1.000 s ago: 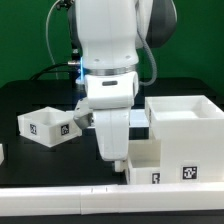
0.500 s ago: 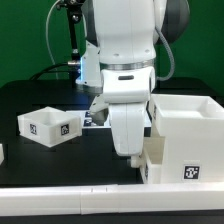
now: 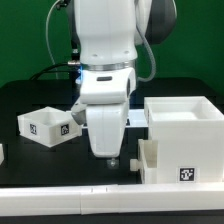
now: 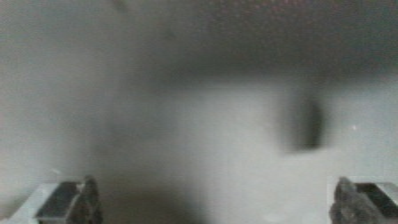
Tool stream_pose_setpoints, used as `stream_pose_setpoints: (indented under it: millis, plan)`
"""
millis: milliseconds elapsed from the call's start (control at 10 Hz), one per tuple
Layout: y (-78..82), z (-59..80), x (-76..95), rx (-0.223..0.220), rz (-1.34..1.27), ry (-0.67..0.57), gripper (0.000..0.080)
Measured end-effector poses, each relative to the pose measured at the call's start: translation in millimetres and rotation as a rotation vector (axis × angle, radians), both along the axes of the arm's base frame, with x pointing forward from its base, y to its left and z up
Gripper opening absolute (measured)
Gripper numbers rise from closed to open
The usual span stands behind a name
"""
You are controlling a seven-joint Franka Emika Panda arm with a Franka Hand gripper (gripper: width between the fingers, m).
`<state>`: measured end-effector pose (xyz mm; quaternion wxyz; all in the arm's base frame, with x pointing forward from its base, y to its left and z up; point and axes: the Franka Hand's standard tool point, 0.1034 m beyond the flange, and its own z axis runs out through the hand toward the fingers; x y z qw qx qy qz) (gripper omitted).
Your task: Assemble drawer
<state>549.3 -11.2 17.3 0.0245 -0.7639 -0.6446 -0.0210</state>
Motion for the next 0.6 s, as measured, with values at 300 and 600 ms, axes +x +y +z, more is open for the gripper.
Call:
stream_pose_setpoints:
  millis: [300,600]
  plan:
    - [-1.3,5.0,12.5,-0.001,0.073,-0.002,0.0649]
    - [3.1,4.0,12.5,0.003,0.076,-0.025,0.0649]
